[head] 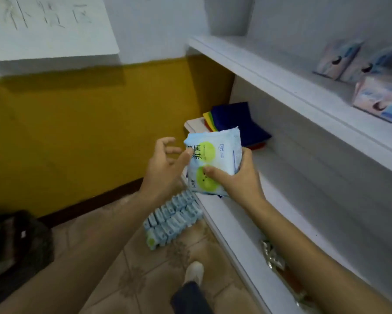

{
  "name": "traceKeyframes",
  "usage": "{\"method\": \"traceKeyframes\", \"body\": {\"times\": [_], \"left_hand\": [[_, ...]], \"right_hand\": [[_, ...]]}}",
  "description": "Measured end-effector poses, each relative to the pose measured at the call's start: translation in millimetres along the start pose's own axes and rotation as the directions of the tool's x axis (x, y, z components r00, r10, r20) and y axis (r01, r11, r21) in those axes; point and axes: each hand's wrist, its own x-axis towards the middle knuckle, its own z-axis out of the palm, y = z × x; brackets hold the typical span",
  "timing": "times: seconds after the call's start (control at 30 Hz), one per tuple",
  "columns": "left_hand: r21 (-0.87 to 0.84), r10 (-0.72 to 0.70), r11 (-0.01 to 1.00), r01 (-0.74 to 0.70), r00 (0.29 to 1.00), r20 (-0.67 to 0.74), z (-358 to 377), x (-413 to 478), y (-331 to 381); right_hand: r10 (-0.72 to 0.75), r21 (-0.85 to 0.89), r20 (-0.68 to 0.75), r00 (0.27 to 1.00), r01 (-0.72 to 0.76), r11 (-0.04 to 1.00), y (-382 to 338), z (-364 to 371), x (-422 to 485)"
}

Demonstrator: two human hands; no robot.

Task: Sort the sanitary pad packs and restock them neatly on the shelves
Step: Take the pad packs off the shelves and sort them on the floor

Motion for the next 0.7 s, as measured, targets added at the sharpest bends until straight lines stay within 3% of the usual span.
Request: {"method": "traceKeyframes", "body": {"times": [0.1, 0.2, 0.27, 0.37, 0.43, 0.57, 0.7], "left_hand": [[0.016, -0.133, 0.991, 0.132, 0.988, 0.075, -4.1, 34.6, -38.2], [0.059, -0.241, 0.97, 0.237, 0.968, 0.068, -17.9, 75.3, -82.6], [0.001, -0.332, 0.943, 0.333, 0.942, 0.049, -34.2, 102.4, -107.0], [-0.024, -0.44, 0.898, 0.44, 0.898, -0.001, -56.8, 134.0, -141.7], [0.002, -0.488, 0.873, 0.488, 0.873, -0.021, -68.5, 147.5, -167.7], [0.11, -0.614, 0.782, 0.613, 0.789, -0.025, -89.3, 163.9, -228.3], [0.122, -0.732, 0.665, 0.737, 0.676, -0.092, -111.5, 184.1, -298.8]], "right_hand": [[-0.083, -0.258, 0.054, 0.995, 0.094, 0.961, 33.7, 52.0, 48.1], [-0.026, -0.23, 0.317, 0.948, 0.104, 0.968, 58.1, 105.8, 92.0], [0.067, -0.048, 0.453, 0.889, -0.051, 0.998, 69.1, 132.0, 116.0], [0.233, 0.09, 0.548, 0.804, -0.333, 0.939, 94.7, 162.5, 147.7], [0.315, 0.08, 0.568, 0.761, -0.432, 0.898, 116.6, 185.4, 162.9], [0.423, -0.039, 0.518, 0.744, -0.473, 0.88, 169.1, 235.7, 176.6], [0.571, -0.124, 0.385, 0.725, -0.572, 0.811, 229.1, 285.7, 173.5]]}}
